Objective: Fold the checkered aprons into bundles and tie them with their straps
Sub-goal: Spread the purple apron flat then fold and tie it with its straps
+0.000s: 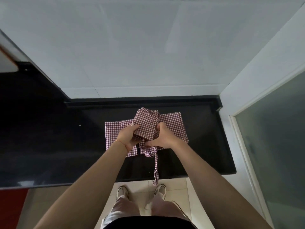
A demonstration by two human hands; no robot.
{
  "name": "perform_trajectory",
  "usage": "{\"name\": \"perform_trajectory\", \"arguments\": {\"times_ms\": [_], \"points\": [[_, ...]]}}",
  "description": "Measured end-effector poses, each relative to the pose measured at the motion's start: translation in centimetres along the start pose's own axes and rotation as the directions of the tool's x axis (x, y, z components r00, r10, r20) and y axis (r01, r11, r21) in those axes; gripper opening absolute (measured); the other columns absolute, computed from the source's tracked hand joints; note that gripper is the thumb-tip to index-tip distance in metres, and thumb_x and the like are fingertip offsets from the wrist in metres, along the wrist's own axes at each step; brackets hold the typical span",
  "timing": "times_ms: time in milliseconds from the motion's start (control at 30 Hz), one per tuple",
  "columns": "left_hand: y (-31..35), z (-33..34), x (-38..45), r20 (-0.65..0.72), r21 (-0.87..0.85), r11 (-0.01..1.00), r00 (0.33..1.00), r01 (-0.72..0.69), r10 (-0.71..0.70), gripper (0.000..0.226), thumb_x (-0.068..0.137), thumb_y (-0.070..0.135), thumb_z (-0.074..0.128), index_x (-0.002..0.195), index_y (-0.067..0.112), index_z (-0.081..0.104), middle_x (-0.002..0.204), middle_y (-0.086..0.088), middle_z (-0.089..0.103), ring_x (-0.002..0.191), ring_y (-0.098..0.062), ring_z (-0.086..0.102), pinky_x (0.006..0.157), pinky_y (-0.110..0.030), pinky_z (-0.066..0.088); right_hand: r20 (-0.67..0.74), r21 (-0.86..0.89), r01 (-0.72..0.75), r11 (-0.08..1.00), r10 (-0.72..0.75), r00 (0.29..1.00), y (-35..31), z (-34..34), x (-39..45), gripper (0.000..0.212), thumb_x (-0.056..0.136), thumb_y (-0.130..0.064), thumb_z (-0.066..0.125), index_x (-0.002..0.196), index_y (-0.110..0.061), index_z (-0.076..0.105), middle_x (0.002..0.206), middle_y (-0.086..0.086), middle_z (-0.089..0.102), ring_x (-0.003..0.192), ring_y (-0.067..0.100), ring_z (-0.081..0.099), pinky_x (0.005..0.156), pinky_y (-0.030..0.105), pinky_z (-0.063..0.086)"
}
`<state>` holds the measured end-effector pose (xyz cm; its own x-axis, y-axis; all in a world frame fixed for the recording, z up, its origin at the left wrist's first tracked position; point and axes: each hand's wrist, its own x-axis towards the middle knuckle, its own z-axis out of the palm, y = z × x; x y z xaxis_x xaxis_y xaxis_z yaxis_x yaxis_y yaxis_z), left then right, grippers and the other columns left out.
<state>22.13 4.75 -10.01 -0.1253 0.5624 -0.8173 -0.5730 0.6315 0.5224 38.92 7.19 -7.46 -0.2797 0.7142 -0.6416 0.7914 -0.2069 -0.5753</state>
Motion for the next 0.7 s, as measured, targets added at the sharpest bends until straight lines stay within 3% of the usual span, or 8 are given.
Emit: {"name": "perform_trajectory", "arguments": {"times_ms": [67, 133, 233, 300, 500, 567, 633, 700], "points": [[0.1, -0.5, 0.0, -0.011, 0.014, 1.000, 1.000, -0.009, 0.009, 0.031, 0.096, 0.015, 0.061, 0.123, -0.001, 0.060, 0.122, -0.016, 0.066, 0.111, -0.030, 0.064, 0.072, -0.039, 0.057, -0.036, 0.079, -0.053, 0.995, 0.056, 0.998, -0.3, 0.6, 0.4, 0.090, 0.080, -0.030, 0.081, 0.146, -0.011, 0.023, 0.140, 0.009, 0.047, 0.124, 0.027, 0.053, 0.097, 0.039, 0.052], [0.3, -1.0, 0.1, -0.030, 0.024, 0.999, 0.999, -0.022, 0.023, 0.030, 0.095, 0.016, 0.063, 0.121, 0.001, 0.062, 0.120, -0.014, 0.068, 0.110, -0.029, 0.064, 0.071, -0.039, 0.058, 0.008, 0.196, -0.155, 0.968, 0.156, 0.988, -0.2, 0.5, 0.4, 0.064, 0.089, -0.019, 0.072, 0.139, -0.002, 0.035, 0.110, 0.012, 0.063, 0.088, 0.022, 0.068, 0.070, 0.033, 0.060], [0.7, -1.8, 0.3, -0.041, 0.030, 0.999, 0.999, -0.021, 0.022, 0.031, 0.096, 0.018, 0.063, 0.123, 0.003, 0.061, 0.120, -0.012, 0.068, 0.111, -0.028, 0.064, 0.068, -0.038, 0.059, 0.044, 0.161, -0.209, 0.965, 0.205, 0.978, 0.4, -0.1, 0.1, 0.020, 0.096, -0.017, 0.064, 0.107, -0.001, 0.062, 0.085, 0.010, 0.068, 0.058, 0.015, 0.065, 0.056, 0.029, 0.059], [0.7, -2.0, 0.3, -0.043, 0.046, 0.999, 0.999, -0.019, 0.021, 0.029, 0.098, 0.018, 0.059, 0.124, 0.004, 0.060, 0.122, -0.012, 0.066, 0.112, -0.027, 0.063, 0.067, -0.038, 0.057, 0.002, 0.223, -0.206, 0.953, 0.211, 0.977, 0.8, -0.7, 0.0, 0.017, 0.094, -0.022, 0.067, 0.095, -0.005, 0.066, 0.079, 0.008, 0.068, 0.052, 0.013, 0.060, 0.048, 0.025, 0.050], [1.1, -2.7, 0.3, -0.072, 0.071, 0.997, 0.997, -0.027, 0.032, 0.033, 0.100, 0.018, 0.056, 0.130, 0.004, 0.055, 0.128, -0.012, 0.063, 0.116, -0.028, 0.060, 0.073, -0.039, 0.057, 0.086, 0.486, -0.272, 0.830, 0.264, 0.961, 1.4, -2.3, 0.5, 0.027, 0.096, 0.001, 0.052, 0.118, -0.012, 0.061, 0.094, 0.011, 0.065, 0.058, 0.012, 0.050, 0.047, 0.023, 0.037], [1.3, -3.0, 0.3, -0.086, 0.081, 0.996, 0.996, -0.024, 0.031, 0.032, 0.100, 0.017, 0.056, 0.130, 0.004, 0.055, 0.127, -0.012, 0.063, 0.116, -0.028, 0.060, 0.074, -0.040, 0.057, 0.015, 0.263, -0.267, 0.927, 0.272, 0.962, 1.7, -2.4, 1.5, 0.027, 0.097, -0.004, 0.050, 0.120, -0.014, 0.062, 0.103, 0.009, 0.064, 0.067, 0.013, 0.056, 0.053, 0.024, 0.044], [1.4, -3.0, 0.3, -0.093, 0.095, 0.995, 0.995, -0.017, 0.025, 0.032, 0.101, 0.017, 0.056, 0.130, 0.004, 0.055, 0.127, -0.012, 0.062, 0.115, -0.028, 0.060, 0.073, -0.039, 0.057, -0.156, -0.079, -0.256, 0.963, 0.242, 0.958, 2.2, -2.1, 2.6, 0.024, 0.097, -0.017, 0.058, 0.119, -0.010, 0.064, 0.114, 0.008, 0.064, 0.093, 0.022, 0.063, 0.080, 0.033, 0.054], [1.4, -3.2, 0.3, -0.095, 0.117, 0.993, 0.995, -0.006, 0.017, 0.033, 0.101, 0.018, 0.056, 0.131, 0.005, 0.054, 0.128, -0.012, 0.062, 0.116, -0.028, 0.059, 0.071, -0.038, 0.056, -0.326, -0.163, -0.270, 0.949, 0.206, 0.923, 2.4, -1.2, 3.3, 0.029, 0.094, -0.028, 0.063, 0.115, -0.009, 0.063, 0.113, 0.009, 0.064, 0.100, 0.025, 0.062, 0.089, 0.037, 0.053]]}}
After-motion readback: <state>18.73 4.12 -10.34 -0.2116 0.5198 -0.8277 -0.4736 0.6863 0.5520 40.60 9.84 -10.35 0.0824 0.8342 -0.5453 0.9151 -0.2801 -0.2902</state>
